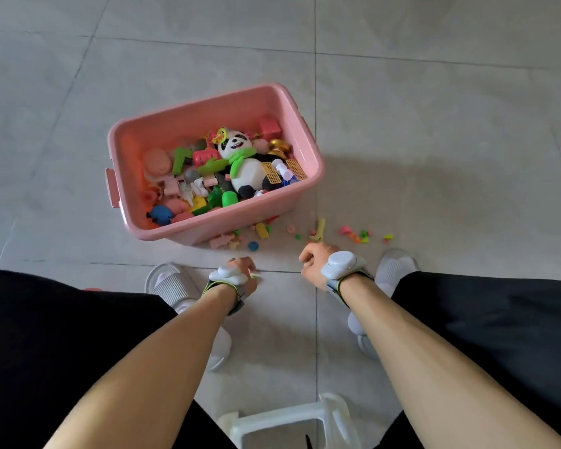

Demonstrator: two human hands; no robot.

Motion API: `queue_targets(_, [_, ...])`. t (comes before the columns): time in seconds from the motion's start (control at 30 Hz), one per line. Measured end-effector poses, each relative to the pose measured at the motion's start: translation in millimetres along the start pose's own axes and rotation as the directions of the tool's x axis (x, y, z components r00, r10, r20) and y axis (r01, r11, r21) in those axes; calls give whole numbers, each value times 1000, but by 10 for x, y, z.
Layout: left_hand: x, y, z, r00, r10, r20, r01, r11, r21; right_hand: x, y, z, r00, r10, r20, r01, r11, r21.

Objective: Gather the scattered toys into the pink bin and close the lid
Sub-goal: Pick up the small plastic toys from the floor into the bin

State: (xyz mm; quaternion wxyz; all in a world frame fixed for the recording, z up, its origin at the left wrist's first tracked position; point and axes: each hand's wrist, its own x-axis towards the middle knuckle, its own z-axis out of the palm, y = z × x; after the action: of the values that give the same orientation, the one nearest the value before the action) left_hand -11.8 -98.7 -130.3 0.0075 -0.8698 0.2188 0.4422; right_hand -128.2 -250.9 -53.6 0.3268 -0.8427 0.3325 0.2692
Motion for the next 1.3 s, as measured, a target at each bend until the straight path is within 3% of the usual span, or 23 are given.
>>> queue_targets(0.13, [205,60,141,999,29,-24,-26,995,94,122,113,82,999,31,14,-32,999,37])
queue_targets(0.3, [450,163,372,997,-63,-41,66,996,65,322,302,241,989,116,86,-127,982,139])
queue_targets(0.6, [728,242,473,997,64,-49,-56,987,149,513,639,236,965,254,60,-260,911,320])
queue_targets(0.77, [793,564,486,992,102,-79,-103,995,-10,604,798,271,949,307,67,-312,887,340])
queue_targets(0.9, [869,806,527,992,81,-97,-94,987,-133,741,892,291,946,321,52,-324,911,254])
queue_targets(1.03, [922,836,534,995,-6,-99,-23,957,-289,907,981,284,952,307,14,-303,930,207])
queue_targets(1.17, [955,808,512,983,-181,-30,150,888,-435,1083,997,409,944,318,-84,-288,923,256])
queue_targets(1.3, [914,811,523,976,-217,13,194,843,-502,1210,964,463,965,236,-111,-211,957,197])
